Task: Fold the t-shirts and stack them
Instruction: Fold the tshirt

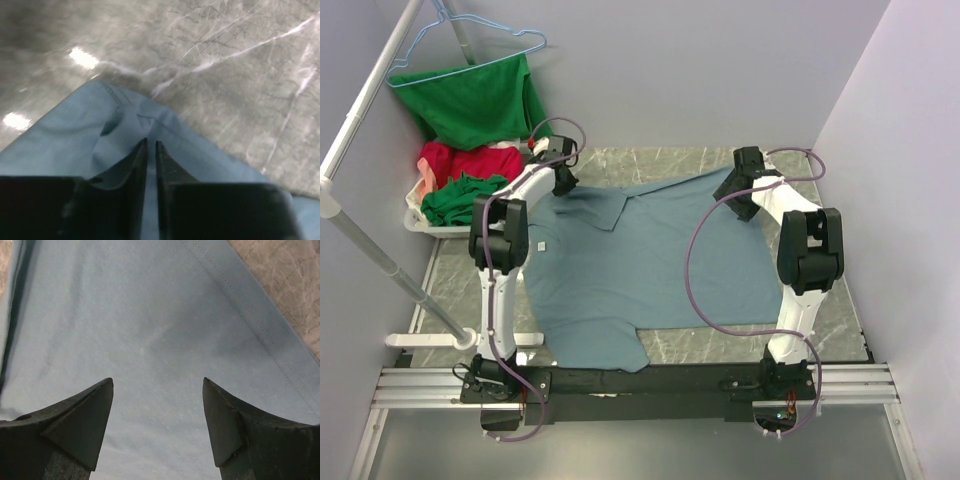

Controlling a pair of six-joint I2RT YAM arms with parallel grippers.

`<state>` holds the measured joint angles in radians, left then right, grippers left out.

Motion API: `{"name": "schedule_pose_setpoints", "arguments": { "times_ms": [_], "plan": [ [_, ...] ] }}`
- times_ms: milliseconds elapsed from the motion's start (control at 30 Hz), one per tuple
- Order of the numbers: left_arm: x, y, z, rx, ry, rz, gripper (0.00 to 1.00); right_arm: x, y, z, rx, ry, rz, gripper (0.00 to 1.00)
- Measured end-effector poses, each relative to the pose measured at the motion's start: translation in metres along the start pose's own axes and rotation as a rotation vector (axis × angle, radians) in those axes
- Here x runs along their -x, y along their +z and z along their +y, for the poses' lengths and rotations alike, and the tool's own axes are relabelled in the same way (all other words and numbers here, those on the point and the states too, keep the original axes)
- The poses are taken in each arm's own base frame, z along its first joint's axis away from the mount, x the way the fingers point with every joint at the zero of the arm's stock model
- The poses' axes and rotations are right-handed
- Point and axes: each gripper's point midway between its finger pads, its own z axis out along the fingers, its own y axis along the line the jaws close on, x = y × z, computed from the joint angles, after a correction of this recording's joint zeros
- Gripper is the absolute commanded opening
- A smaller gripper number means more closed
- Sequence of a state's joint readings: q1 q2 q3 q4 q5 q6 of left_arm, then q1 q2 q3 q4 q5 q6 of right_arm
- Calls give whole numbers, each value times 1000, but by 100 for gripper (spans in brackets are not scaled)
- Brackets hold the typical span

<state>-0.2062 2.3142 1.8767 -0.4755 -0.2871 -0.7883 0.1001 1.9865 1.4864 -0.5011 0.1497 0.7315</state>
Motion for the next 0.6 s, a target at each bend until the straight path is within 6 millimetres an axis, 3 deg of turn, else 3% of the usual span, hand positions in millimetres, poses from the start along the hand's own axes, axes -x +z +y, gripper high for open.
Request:
{"name": "schedule_pose_setpoints", "arguments": {
  "times_ms": [33, 133, 333, 433, 600],
  "plan": [
    [1, -4, 2, 2, 5, -1, 34, 0, 0, 0, 0, 0, 1, 78],
    [9, -25, 8, 9, 12, -25, 44, -6, 2, -2, -4, -6, 9, 79],
    [24, -65, 17, 6, 2, -68, 45, -20, 3, -7, -17, -22, 33, 79],
    [15, -71, 29, 21, 8, -52, 44, -23, 0, -8, -14, -24, 33, 78],
    [-16, -64, 55, 78, 28, 14, 44, -22, -3, -8, -12, -24, 29, 79]
  ]
}}
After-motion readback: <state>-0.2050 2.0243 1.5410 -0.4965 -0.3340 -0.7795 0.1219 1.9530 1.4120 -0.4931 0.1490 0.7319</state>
